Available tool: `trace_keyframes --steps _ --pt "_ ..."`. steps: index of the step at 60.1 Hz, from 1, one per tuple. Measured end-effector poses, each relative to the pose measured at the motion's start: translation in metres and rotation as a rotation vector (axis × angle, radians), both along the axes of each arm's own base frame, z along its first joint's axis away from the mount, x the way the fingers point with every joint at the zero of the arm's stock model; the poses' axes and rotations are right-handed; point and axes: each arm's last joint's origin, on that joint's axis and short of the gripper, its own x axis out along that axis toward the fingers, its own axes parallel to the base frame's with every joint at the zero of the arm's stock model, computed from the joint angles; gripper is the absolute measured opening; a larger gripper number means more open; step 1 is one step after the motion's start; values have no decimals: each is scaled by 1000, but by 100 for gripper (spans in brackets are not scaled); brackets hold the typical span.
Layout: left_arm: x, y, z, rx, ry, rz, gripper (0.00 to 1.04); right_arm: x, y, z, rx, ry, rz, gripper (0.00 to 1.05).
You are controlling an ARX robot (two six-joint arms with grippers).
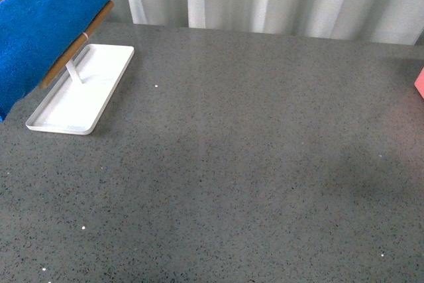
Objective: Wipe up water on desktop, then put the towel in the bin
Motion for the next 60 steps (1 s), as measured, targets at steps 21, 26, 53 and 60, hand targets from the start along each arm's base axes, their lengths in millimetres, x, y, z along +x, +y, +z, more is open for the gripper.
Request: trace_keyframes --steps 21,26,53,60 --pt "156 -15 103 99 -87 -155 98 0 0 0 0 0 0 98" --pt "207 -17 102 131 22 -163 98 0 0 0 0 0 0 98" --pt "378 7 74 241 441 -68 98 0 0 0 0 0 0 98" --pt "394 12 75 212 455 -42 98 0 0 0 0 0 0 98"
